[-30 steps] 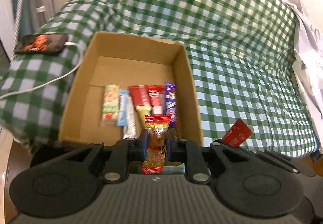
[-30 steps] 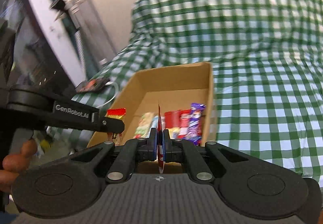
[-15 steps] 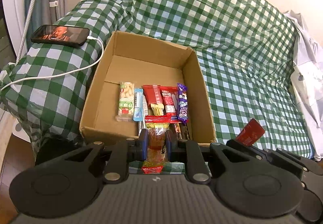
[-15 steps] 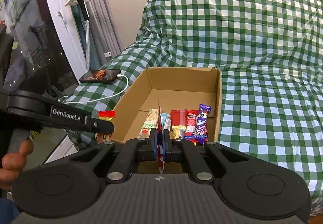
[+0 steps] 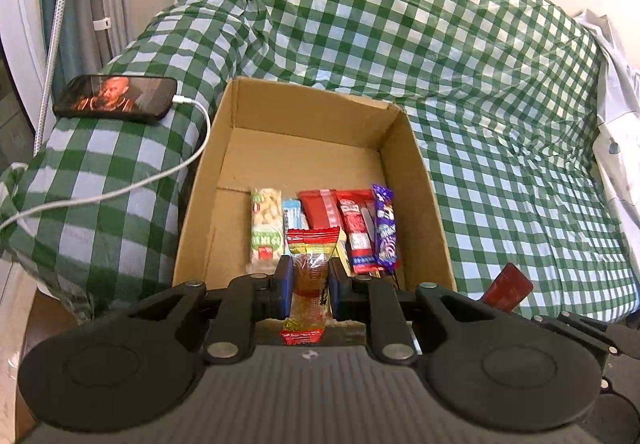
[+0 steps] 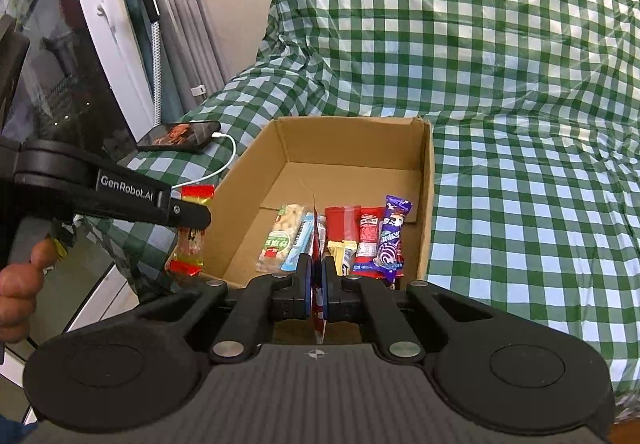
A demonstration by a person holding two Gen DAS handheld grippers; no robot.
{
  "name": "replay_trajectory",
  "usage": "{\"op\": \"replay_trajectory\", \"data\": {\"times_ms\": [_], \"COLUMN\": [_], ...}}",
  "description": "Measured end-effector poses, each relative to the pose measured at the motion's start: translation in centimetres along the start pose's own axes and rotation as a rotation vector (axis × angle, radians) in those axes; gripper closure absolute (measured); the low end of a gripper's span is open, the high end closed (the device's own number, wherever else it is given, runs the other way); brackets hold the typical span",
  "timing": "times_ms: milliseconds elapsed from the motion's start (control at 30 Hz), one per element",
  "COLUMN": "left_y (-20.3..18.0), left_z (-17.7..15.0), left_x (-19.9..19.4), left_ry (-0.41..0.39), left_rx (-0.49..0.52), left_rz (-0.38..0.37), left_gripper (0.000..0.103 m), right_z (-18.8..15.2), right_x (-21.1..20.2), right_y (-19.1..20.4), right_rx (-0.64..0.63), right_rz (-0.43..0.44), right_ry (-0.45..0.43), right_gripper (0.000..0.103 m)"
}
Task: Organize snacks
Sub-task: 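Carry the orange candy and red wafer stick over the box with both tools, then lower both tools into the box and open them to release the snacks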
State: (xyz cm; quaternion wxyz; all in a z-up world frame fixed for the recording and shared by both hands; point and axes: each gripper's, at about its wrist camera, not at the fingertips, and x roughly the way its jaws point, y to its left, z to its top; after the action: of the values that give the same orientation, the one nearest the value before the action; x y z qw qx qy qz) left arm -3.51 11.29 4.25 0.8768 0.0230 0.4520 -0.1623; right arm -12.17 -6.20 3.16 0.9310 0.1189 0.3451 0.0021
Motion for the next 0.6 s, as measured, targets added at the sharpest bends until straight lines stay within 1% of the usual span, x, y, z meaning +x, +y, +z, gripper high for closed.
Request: {"op": "replay_trajectory", "data": {"times_ms": [167,600], "left_y": [-0.1,-0.1], "left_z": [1.6,5.3], "left_x": [2.0,9.3], "left_ry": [0.013,0.087], "left_rx": [0.01,0.042], "left_rz": [0.011,0.046], "left_gripper": [0.083,0.083], "right_z": [0.9,3.3], "right_x": [2.1,8.9], "right_y": [-0.6,-3.1], "right_rx": [0.002,0.039], "right_rz": [0.001,-0.012], "right_ry": [0.02,0.076], "right_gripper": [0.098,0.098]}}
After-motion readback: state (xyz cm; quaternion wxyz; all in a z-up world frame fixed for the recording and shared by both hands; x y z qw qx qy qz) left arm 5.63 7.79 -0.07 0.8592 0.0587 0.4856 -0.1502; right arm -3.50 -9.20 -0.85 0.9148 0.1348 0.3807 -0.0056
